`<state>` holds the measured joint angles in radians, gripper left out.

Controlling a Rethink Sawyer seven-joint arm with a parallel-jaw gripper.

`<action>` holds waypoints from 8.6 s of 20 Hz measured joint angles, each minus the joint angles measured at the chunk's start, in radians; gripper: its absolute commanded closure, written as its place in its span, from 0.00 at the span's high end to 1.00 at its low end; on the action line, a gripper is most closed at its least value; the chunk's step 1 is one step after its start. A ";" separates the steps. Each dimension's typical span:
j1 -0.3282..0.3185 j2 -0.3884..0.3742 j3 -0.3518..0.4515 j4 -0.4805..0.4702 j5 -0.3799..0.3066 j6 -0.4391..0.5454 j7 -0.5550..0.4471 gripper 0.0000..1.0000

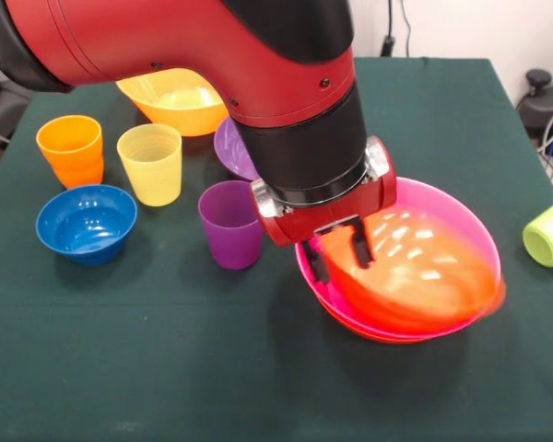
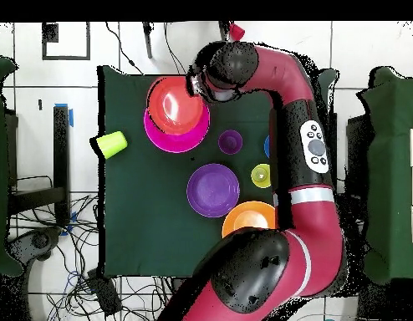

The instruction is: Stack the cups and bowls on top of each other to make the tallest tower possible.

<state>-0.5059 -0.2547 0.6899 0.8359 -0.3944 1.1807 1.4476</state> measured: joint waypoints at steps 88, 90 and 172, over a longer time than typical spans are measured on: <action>-0.407 -0.133 0.262 0.710 -0.211 -0.390 -0.001 1.00; -0.407 -0.132 0.262 0.710 -0.211 -0.390 -0.001 1.00; -0.268 -0.199 0.098 0.607 -0.339 -0.448 -0.001 1.00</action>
<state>-0.7742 -0.4535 0.7874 1.4425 -0.7336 0.7332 1.4463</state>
